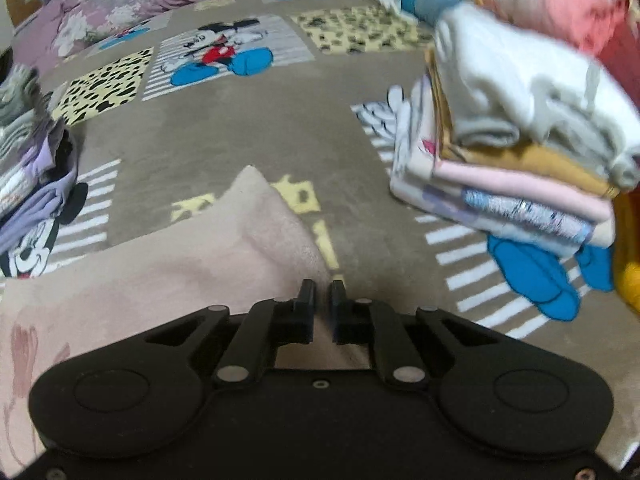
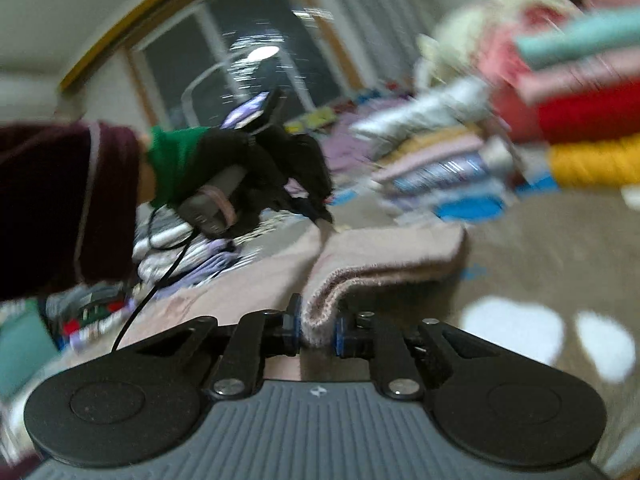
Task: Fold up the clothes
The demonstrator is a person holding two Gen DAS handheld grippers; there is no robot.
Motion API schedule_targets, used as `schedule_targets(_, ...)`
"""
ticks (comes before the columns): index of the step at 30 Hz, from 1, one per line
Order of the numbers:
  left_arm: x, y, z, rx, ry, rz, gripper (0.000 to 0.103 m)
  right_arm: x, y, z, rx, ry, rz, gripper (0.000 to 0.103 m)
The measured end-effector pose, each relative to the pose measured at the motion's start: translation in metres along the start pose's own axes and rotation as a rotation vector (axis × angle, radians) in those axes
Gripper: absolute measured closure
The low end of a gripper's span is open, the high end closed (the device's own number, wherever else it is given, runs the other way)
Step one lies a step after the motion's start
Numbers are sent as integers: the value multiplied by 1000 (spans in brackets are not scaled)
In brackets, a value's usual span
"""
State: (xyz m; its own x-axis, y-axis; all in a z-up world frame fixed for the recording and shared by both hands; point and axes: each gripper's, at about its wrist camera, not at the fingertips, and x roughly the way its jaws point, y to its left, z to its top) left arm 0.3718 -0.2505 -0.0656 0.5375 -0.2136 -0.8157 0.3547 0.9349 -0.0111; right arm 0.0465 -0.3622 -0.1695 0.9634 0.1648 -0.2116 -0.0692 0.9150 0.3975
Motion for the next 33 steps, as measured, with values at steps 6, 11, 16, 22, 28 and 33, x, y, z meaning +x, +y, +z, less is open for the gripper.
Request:
schedule_targets(6, -16, 47, -14, -58, -45, -68, 97, 7, 48, -3, -205, 1, 72, 86)
schedule_targets(11, -21, 80, -29, -91, -79, -100, 97, 19, 77, -10, -321, 35, 131, 87)
schedule_targets(16, -23, 109, -43, -110, -117, -134, 97, 22, 101, -20, -404, 65, 177, 87)
schedule_targets(22, -25, 137, -59, -124, -169, -169, 97, 27, 124, -35, -488, 110, 225, 87)
schedule_targets(28, -22, 159, -71, -129, -187, -170, 97, 30, 141, -44, -533, 139, 263, 87)
schedule_targets(33, -16, 173, -81, -136, -188, -173, 97, 34, 146, -45, -560, 166, 289, 86)
